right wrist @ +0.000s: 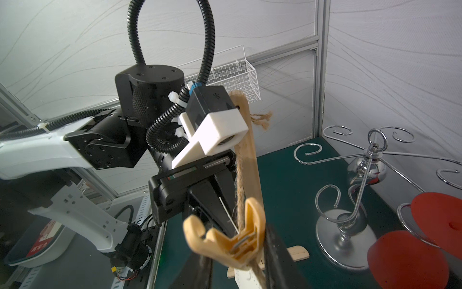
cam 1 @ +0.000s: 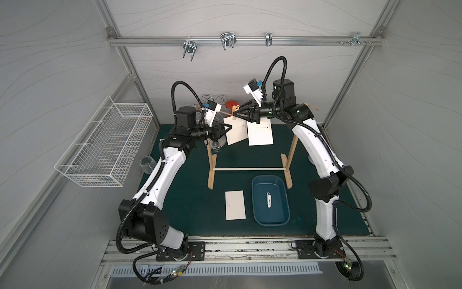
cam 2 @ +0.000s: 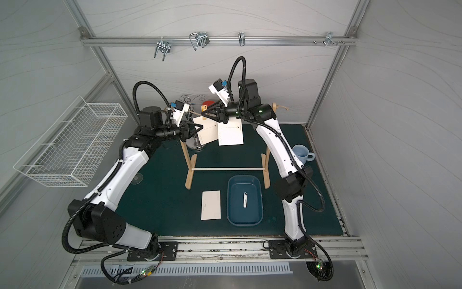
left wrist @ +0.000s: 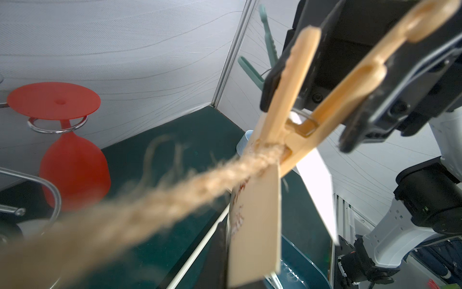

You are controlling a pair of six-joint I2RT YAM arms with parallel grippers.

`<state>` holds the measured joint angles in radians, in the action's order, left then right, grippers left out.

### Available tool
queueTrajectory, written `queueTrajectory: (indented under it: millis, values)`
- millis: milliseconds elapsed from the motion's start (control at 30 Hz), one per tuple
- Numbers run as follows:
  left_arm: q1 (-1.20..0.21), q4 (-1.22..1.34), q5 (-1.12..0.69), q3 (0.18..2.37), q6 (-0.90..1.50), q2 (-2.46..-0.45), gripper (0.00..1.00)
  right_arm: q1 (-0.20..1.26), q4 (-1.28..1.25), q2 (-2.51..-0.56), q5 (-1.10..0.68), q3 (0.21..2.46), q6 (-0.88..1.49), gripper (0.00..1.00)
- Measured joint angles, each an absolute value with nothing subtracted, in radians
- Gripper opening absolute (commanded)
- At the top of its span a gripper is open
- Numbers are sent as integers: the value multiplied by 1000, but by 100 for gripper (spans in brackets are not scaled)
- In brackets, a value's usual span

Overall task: Remove the postcards from the strings
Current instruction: Remove the clamp from the clothesline.

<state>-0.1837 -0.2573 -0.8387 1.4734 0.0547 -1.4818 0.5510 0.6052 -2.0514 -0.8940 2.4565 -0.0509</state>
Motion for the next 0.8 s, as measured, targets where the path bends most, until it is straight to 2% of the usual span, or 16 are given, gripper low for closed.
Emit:
queueTrajectory:
  millis: [100, 233, 567, 800]
  values:
    - [-184, -258, -844, 1473, 55, -1482, 9, 551, 603, -2051, -891, 2456, -52, 29]
    - [-184, -258, -846, 1473, 55, -1482, 9, 551, 600, -2051, -889, 2456, -54, 23]
    - [-184, -265, -845, 1473, 54, -1482, 9, 551, 578, -2050, -886, 2435, -52, 1]
    - [-184, -266, -845, 1473, 54, -1482, 9, 552, 530, -2025, -856, 2376, -46, 0]
